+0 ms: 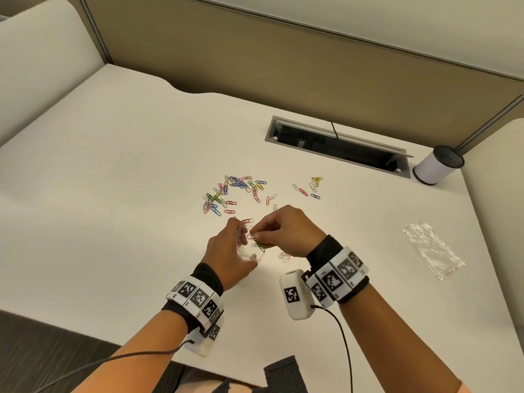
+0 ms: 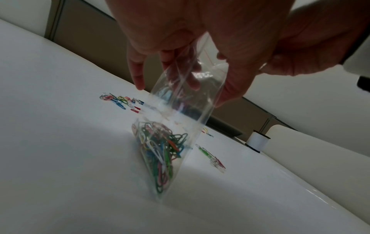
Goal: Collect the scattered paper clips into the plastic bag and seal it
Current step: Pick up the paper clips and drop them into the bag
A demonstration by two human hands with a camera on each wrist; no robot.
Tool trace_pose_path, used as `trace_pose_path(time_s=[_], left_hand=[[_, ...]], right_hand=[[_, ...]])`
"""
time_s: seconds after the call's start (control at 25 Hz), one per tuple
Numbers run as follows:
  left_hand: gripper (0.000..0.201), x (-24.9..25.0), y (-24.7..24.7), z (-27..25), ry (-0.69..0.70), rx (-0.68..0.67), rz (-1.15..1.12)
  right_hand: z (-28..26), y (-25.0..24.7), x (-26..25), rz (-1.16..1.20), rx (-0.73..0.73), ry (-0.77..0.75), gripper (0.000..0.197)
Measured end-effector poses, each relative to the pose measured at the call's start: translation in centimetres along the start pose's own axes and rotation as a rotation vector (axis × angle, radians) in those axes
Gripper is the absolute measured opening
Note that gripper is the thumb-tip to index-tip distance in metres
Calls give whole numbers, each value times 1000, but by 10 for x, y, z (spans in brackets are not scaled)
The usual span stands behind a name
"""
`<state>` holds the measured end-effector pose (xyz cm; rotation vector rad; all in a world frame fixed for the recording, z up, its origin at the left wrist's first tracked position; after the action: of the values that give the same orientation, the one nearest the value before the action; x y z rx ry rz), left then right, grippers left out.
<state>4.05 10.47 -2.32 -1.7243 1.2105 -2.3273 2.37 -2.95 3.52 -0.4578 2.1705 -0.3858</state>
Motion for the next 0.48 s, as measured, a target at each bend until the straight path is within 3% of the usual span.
trace_pose_path(time_s=[0.08,0.2,0.32,0.4,0.48], left_hand=[[51,3,2,1,9,-8,-3],[51,2,1,1,8,4,-11],[50,1,-3,-1,13,19,-6],[49,-1,-7,-2,10,31,-19],[49,-3,-11,-5,4,37,-20]], right_hand=[[-3,-1,-5,-26,81,-24,14],[-5,-10,-2,160,74,-31,12],[1,-35,22,274,195,-18,13],[11,-45,58,223,271,79,18],[24,-41,101,45,274,256,42]])
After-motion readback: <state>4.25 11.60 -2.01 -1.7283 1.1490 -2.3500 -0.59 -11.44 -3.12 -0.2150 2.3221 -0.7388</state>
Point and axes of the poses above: each hand's wrist, its own z-axis towards the middle knuckle, its own y-axis out of the palm, x = y × z, the point moved 8 cm from there along z, towards the middle knuckle, and after that the axes turned 14 degrees about y, right-handed, at the moved point
